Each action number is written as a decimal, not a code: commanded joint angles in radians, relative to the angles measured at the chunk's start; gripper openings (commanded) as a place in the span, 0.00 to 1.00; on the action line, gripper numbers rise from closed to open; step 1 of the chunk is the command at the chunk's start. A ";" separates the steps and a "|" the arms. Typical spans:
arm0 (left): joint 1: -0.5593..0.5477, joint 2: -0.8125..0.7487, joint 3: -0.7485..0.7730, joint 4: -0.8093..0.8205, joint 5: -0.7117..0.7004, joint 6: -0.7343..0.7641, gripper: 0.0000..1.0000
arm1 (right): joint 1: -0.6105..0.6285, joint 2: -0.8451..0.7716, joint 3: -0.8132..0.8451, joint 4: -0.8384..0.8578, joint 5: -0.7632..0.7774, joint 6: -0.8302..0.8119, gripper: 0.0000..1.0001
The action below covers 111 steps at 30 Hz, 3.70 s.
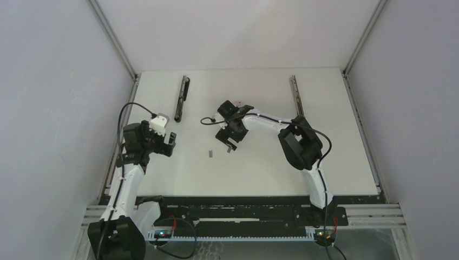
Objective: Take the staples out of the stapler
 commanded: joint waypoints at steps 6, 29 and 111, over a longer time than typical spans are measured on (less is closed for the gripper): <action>0.011 -0.009 0.009 0.015 0.021 0.016 1.00 | 0.007 0.061 0.078 0.105 0.118 0.022 0.90; 0.011 -0.009 0.007 0.015 0.026 0.017 1.00 | -0.087 -0.101 0.044 0.119 0.053 0.060 0.90; 0.013 -0.023 0.006 0.014 0.029 0.020 1.00 | -0.022 0.074 0.108 0.040 -0.029 0.091 0.87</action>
